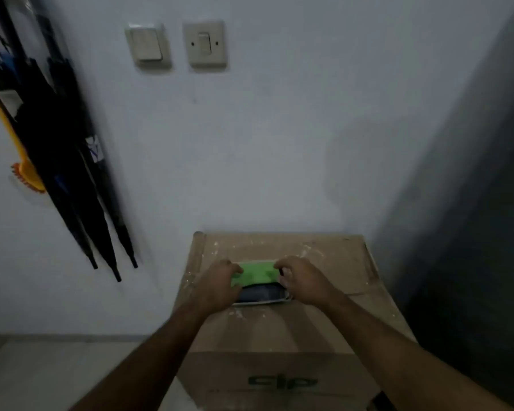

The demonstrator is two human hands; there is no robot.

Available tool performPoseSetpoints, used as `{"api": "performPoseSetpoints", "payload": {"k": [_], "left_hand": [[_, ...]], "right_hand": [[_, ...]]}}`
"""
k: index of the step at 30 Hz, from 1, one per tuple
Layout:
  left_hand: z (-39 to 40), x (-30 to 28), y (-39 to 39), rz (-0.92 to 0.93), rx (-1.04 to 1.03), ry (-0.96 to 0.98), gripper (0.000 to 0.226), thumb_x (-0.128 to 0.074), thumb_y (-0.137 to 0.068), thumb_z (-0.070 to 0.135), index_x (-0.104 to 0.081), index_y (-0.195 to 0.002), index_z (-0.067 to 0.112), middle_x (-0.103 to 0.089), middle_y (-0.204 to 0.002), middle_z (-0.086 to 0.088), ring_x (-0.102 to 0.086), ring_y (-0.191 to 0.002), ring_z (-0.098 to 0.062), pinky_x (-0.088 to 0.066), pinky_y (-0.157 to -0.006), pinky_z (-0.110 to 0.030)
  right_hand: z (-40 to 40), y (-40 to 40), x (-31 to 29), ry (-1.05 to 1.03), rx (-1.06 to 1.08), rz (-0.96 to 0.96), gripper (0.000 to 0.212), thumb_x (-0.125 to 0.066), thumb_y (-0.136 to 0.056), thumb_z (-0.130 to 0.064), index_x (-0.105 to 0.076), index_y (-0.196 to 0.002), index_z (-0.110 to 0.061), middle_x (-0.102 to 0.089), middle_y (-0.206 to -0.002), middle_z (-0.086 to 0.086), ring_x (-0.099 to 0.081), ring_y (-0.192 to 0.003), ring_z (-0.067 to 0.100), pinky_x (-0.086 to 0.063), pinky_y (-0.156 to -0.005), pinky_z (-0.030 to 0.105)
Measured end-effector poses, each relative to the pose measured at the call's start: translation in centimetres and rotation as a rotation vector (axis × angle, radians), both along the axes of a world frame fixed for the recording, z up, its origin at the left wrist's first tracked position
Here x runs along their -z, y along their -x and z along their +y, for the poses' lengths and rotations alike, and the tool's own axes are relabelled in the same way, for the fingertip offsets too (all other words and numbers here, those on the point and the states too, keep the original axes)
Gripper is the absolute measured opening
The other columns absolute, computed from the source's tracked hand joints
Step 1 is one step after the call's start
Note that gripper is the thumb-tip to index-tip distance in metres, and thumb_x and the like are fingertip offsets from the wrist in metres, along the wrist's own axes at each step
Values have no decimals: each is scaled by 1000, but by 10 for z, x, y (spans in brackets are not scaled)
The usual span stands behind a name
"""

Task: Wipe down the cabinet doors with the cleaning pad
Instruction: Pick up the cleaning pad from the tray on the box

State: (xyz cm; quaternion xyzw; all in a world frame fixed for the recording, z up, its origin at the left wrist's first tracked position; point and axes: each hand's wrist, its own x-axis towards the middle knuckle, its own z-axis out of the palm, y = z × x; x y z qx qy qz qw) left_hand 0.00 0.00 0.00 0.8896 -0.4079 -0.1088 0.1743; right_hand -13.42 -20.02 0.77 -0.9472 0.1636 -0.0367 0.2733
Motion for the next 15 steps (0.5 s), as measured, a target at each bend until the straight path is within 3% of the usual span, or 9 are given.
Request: {"api": "performPoseSetpoints", "payload": {"k": [3,6,11,15], "left_hand": [[0,14,-3,-99,5,-95,56,-64,-93,29,-56,-146,15,-55,-141,-8,-51,-129,-28,-42,-107,-37],[-3,24,-3,-146,-2,-119,54,-60,-93,25,-55,-146,17,-55,-141,-6,-54,-125,-29,-45,-104,-40],[-11,20,-5,-245,-20,-126,32,-49,-101,17,-64,-129,14,-59,-127,-9,-57,-117,-31,-46,-97,-43],[-15,3,-5,-381,-30,-112,24,-42,-106,20,-58,-124,15,-60,-126,-8,-54,-119,-28,-40,-102,-39]], "right_hand": [[1,-9,21,78,-48,36,46,-65,-96,-25,-58,-141,-20,-54,-147,3,-48,-134,28,-40,-110,39],[5,-15,39,146,-67,68,48,-61,-98,-27,-53,-145,-25,-48,-153,0,-43,-135,29,-37,-111,42],[6,-26,44,347,-63,43,33,-49,-101,-20,-62,-132,-24,-56,-136,3,-51,-118,32,-45,-97,43],[2,-30,34,339,-30,-21,29,-43,-104,-18,-63,-125,-21,-61,-124,5,-52,-111,32,-43,-95,43]]}}
